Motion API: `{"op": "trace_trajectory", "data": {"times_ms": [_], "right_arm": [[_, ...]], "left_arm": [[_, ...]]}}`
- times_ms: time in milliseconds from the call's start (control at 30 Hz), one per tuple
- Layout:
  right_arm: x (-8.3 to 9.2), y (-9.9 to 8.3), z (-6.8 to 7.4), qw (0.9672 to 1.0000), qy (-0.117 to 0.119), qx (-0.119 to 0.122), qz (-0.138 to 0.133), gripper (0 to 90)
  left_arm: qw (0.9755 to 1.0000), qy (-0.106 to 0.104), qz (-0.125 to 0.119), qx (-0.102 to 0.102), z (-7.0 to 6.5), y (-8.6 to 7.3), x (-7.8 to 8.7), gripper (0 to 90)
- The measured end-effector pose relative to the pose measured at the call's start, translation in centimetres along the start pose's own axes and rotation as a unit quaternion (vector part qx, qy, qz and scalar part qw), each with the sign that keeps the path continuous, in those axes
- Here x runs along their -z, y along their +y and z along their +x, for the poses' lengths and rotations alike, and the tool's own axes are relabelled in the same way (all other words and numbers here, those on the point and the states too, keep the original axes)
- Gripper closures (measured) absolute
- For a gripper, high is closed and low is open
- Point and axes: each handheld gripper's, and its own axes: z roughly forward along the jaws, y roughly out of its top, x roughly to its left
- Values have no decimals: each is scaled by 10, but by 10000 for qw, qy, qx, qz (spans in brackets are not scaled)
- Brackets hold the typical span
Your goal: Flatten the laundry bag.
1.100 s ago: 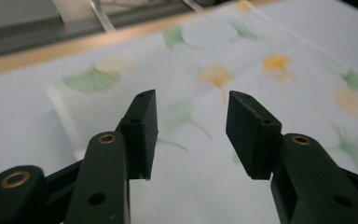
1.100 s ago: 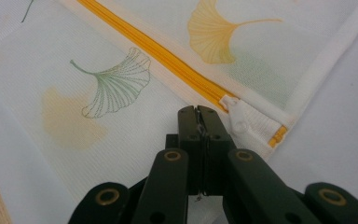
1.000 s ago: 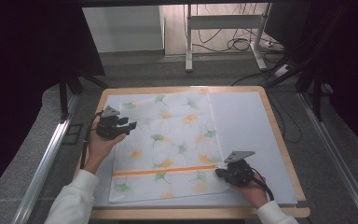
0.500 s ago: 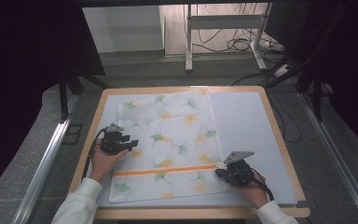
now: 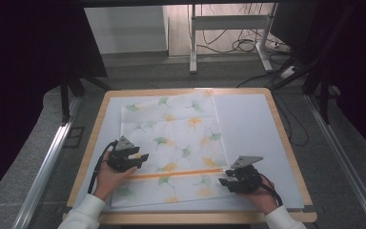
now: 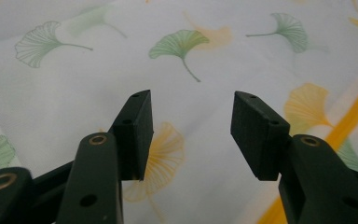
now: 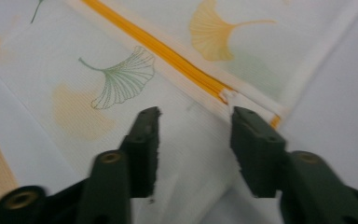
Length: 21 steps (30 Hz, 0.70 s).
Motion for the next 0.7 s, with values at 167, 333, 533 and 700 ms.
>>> {"op": "trace_trajectory", "data": {"times_ms": [167,333,533,700], "right_arm": [[8,-7,0,9986,-34,-494,160,359],[8,-15,10,9986,-89,-441,264,372],[5,-12,18,9980,-521,91,352,643],[4,-9,20,9977,-487,273,371,843]], "left_arm": [[9999,48,-19,-95,-13,-5,7,472],[9999,29,-50,-160,-18,-7,11,467],[9999,78,-39,-133,-19,-7,12,465],[9999,58,-20,-143,-19,-8,11,463]]}}
